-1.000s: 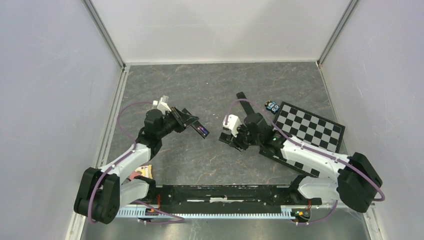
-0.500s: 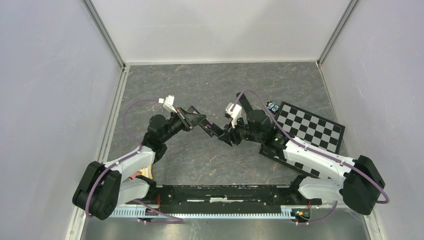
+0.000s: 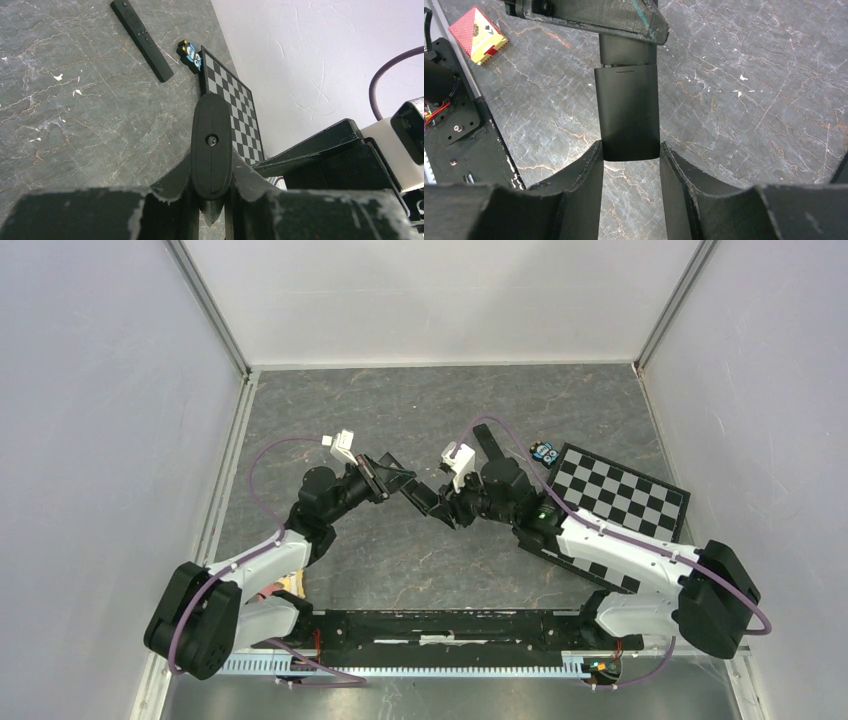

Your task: Load the batteries into the remote control

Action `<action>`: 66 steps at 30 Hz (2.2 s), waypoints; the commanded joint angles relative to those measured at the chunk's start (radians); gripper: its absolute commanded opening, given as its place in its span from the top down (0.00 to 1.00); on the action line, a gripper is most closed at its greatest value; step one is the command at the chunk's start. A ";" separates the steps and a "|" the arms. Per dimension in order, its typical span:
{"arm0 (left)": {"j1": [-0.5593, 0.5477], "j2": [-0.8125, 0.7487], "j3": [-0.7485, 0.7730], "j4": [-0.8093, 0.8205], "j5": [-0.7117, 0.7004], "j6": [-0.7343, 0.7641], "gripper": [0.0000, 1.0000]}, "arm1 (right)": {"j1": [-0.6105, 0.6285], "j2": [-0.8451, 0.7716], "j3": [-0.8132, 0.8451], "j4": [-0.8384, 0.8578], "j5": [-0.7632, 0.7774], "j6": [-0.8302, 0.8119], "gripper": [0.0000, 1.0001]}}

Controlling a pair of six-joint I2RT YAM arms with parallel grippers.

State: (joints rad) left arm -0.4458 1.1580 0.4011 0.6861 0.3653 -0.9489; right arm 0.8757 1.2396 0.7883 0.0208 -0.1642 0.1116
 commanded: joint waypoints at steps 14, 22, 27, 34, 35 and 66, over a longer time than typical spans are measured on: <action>-0.003 -0.025 0.059 -0.009 -0.007 -0.029 0.98 | 0.012 0.052 0.062 -0.003 0.014 0.012 0.69; -0.004 -0.013 0.080 0.010 0.038 -0.097 0.98 | 0.013 0.074 0.067 0.012 0.051 0.029 0.69; -0.004 -0.012 0.081 0.011 0.055 -0.102 0.98 | 0.013 0.090 0.083 0.016 0.049 0.029 0.69; -0.004 -0.013 0.077 0.017 0.049 -0.109 0.98 | 0.013 0.121 0.109 0.006 -0.003 0.033 0.67; -0.004 -0.013 0.078 0.014 0.047 -0.113 0.98 | 0.012 0.120 0.108 0.002 -0.011 0.031 0.67; -0.004 0.000 0.086 0.009 0.123 -0.237 0.98 | 0.013 0.276 0.251 -0.146 0.028 0.092 0.51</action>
State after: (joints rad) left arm -0.4267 1.1698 0.4644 0.5102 0.3584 -1.0084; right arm 0.8818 1.4811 0.9989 -0.1619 -0.1699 0.1699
